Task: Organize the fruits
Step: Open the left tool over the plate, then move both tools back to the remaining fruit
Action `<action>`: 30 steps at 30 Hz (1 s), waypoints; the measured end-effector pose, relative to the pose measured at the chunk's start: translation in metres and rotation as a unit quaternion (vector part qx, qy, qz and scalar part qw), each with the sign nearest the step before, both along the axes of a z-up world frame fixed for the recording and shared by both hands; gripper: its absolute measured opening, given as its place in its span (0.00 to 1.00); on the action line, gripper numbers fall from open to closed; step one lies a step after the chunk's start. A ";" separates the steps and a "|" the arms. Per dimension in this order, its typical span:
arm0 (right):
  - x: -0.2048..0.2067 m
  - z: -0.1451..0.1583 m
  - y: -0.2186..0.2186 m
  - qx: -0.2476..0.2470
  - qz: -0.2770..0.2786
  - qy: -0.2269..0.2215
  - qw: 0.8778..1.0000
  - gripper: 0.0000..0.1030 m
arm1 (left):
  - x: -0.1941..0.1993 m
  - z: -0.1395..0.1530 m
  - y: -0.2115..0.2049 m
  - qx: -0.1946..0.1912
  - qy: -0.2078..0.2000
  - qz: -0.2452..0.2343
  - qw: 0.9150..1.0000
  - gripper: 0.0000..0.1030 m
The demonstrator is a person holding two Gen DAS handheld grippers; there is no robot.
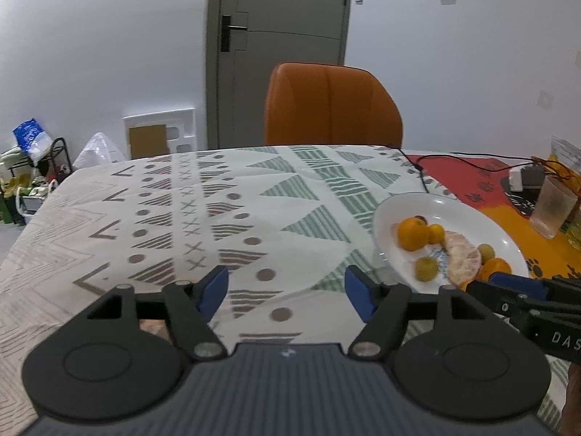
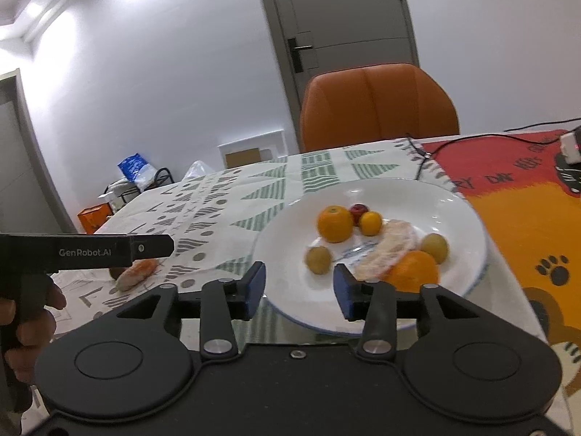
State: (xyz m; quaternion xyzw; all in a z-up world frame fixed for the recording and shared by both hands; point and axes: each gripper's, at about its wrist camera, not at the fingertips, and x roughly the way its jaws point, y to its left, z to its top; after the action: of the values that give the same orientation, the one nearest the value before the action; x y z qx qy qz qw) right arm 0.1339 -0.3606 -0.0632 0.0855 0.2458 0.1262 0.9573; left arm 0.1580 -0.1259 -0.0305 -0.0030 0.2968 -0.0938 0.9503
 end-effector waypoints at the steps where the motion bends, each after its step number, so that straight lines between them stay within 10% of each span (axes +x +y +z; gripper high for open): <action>1: 0.001 0.000 0.003 0.000 0.003 -0.001 1.000 0.45 | -0.001 0.000 0.004 0.001 0.000 0.004 1.000 0.69; 30: 0.022 0.001 0.090 -0.009 0.096 0.004 0.995 0.54 | -0.020 -0.013 0.094 -0.010 0.021 0.099 0.995 0.71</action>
State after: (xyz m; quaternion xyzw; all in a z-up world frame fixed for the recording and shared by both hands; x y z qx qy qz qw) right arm 0.1554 -0.2703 -0.0623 0.0530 0.2577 0.2154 0.9404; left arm 0.1380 -0.0322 -0.0439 -0.0444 0.3135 -0.0018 0.9485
